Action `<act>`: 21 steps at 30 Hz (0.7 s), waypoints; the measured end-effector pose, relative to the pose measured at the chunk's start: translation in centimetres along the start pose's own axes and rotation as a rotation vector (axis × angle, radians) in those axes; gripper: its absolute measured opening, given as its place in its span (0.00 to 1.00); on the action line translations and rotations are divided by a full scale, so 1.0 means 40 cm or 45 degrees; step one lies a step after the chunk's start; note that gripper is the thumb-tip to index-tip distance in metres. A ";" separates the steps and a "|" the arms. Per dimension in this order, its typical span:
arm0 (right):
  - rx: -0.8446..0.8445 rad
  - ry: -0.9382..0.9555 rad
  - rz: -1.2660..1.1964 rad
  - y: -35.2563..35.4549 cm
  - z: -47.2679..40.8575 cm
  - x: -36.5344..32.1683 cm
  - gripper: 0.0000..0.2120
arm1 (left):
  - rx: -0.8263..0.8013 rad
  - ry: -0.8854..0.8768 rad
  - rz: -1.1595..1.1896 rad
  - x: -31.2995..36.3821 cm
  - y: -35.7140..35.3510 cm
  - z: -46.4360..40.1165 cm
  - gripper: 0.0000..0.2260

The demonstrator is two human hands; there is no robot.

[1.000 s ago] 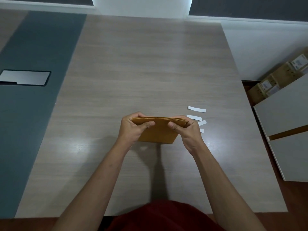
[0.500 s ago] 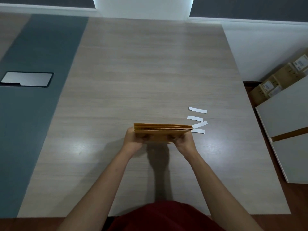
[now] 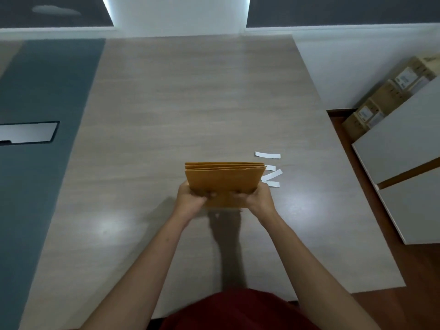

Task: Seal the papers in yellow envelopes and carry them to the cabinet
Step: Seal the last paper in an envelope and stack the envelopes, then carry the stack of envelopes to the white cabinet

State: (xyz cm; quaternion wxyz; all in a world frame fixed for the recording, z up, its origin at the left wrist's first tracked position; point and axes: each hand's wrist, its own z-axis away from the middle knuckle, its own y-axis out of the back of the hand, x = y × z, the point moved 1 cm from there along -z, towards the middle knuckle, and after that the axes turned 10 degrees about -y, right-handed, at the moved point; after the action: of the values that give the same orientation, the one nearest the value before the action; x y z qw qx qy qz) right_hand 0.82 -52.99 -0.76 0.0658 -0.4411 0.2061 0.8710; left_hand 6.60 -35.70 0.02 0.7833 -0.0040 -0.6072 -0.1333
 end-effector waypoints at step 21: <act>0.366 0.301 -0.568 0.793 0.348 0.079 0.24 | -0.490 -0.624 -0.125 0.368 -0.650 0.318 0.29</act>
State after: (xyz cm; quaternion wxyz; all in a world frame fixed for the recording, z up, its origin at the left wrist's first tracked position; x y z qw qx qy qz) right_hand -20.81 -76.15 13.58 0.2932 -0.5601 0.2316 0.7394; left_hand -7.70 -61.64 13.32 0.5912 -0.1549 -0.7409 -0.2784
